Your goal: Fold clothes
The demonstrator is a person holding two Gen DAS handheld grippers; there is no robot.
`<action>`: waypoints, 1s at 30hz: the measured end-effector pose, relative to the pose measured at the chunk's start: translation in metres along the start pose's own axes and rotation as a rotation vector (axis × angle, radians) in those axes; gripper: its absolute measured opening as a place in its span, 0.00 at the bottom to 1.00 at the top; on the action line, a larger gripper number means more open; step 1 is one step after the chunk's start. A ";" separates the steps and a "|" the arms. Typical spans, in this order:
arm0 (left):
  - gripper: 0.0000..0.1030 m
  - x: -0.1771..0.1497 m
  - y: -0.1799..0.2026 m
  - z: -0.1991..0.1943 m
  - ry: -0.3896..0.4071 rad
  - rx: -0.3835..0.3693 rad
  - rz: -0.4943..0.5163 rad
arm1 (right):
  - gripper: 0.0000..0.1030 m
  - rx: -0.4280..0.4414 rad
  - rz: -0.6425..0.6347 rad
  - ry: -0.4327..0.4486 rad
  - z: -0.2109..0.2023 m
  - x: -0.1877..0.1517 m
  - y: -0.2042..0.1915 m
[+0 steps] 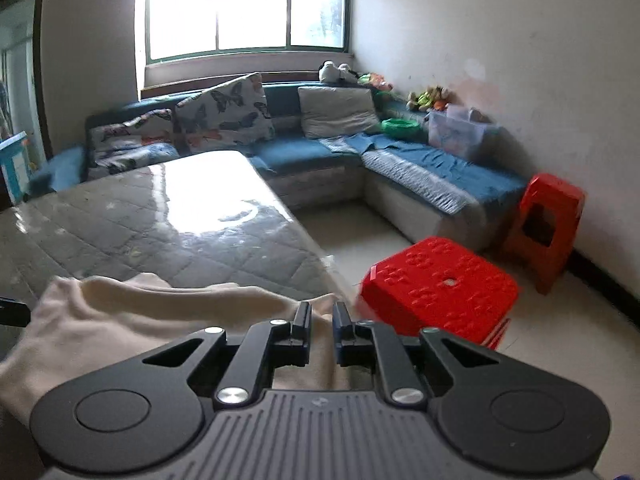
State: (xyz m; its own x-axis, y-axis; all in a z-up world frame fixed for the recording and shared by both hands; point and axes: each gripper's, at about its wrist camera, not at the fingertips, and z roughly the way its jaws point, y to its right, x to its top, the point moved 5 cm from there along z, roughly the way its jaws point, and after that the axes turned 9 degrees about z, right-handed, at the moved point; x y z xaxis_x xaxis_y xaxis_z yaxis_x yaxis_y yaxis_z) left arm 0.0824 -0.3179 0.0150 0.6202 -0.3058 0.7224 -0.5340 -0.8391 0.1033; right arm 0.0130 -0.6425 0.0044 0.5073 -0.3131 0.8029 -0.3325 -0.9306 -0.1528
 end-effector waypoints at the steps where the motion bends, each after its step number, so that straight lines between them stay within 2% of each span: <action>1: 0.40 0.000 0.002 0.001 0.000 -0.003 0.007 | 0.11 0.024 0.008 -0.010 0.001 -0.001 -0.003; 4: 0.40 -0.001 0.011 0.006 -0.009 -0.016 0.024 | 0.18 0.083 0.016 -0.037 0.009 -0.004 -0.014; 9: 0.44 -0.004 0.018 0.019 -0.036 -0.009 0.053 | 0.19 0.144 0.023 -0.078 0.028 -0.004 -0.032; 13: 0.45 -0.005 0.016 0.026 -0.044 -0.006 0.056 | 0.20 0.158 0.005 -0.085 0.043 -0.003 -0.048; 15: 0.48 -0.005 0.014 0.029 -0.046 -0.007 0.052 | 0.31 0.162 -0.007 -0.088 0.049 -0.003 -0.055; 19: 0.49 -0.006 0.010 0.032 -0.051 -0.013 0.045 | 0.33 0.146 -0.039 -0.103 0.062 -0.008 -0.065; 25: 0.50 -0.005 0.004 0.028 -0.042 -0.010 0.020 | 0.35 0.160 -0.043 -0.095 0.052 -0.002 -0.072; 27: 0.53 -0.005 0.002 0.027 -0.039 0.004 0.021 | 0.40 0.185 -0.052 -0.089 0.045 -0.001 -0.080; 30: 0.53 -0.006 -0.001 0.027 -0.043 0.005 0.017 | 0.44 0.229 -0.070 -0.095 0.041 -0.002 -0.098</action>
State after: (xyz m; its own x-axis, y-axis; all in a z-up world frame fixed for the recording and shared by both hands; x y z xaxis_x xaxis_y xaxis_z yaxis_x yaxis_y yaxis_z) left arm 0.0951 -0.3276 -0.0078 0.6354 -0.3385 0.6940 -0.5413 -0.8362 0.0878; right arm 0.0772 -0.5589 -0.0059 0.5990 -0.2528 0.7598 -0.1107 -0.9659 -0.2341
